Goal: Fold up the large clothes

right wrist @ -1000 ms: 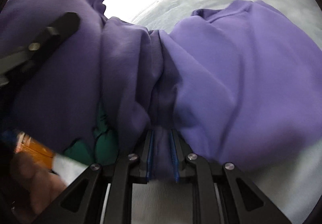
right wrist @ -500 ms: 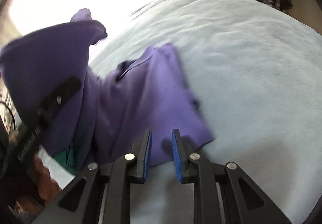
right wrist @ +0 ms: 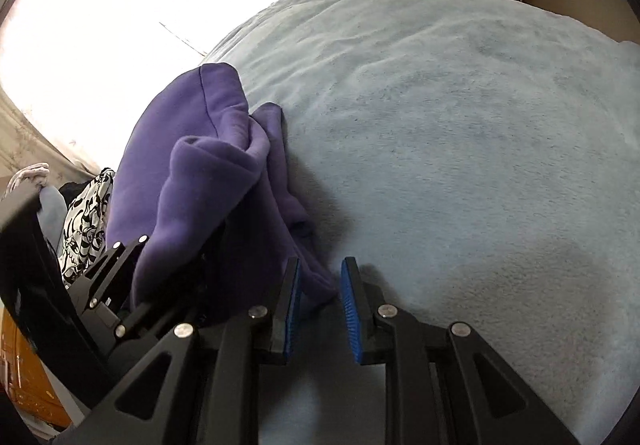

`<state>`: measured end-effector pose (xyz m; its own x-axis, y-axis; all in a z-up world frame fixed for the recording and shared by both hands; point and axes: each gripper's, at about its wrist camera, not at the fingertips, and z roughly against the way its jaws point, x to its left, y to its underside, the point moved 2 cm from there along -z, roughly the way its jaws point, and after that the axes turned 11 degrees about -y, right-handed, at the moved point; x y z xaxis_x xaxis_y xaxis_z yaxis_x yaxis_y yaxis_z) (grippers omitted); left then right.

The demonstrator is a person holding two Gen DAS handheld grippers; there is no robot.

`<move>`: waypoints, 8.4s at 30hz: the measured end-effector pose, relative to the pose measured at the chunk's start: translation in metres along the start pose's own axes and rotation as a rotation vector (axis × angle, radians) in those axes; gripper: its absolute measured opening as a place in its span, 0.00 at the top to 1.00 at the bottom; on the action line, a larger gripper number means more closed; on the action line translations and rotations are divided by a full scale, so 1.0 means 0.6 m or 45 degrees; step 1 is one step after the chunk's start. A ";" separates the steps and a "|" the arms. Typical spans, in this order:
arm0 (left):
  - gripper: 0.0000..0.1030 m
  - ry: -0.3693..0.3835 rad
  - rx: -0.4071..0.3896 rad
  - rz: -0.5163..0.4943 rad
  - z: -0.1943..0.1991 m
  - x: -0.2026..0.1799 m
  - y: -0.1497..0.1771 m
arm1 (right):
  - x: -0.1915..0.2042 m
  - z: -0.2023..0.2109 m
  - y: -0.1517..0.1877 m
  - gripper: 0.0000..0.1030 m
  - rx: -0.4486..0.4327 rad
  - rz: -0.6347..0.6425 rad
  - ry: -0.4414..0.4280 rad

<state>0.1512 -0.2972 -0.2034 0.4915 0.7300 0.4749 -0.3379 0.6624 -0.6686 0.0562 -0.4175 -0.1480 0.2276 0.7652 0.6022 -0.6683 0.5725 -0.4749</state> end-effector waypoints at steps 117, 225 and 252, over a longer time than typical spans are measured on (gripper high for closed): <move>0.19 0.261 0.477 0.633 -0.050 0.364 0.018 | 0.201 -0.136 -0.162 0.66 0.264 0.533 -0.016; 0.01 0.714 0.637 0.995 -0.099 0.284 0.146 | 0.053 -0.144 -0.101 0.28 0.549 0.223 -0.212; 0.00 1.124 0.716 1.024 -0.200 0.225 0.171 | 0.062 -0.230 -0.081 0.21 0.675 0.348 -0.393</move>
<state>0.2790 -0.1506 -0.2765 0.2808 0.7376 -0.6141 -0.9594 0.2337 -0.1581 0.1952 -0.3760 -0.1910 -0.1593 0.6976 0.6985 -0.9485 0.0880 -0.3042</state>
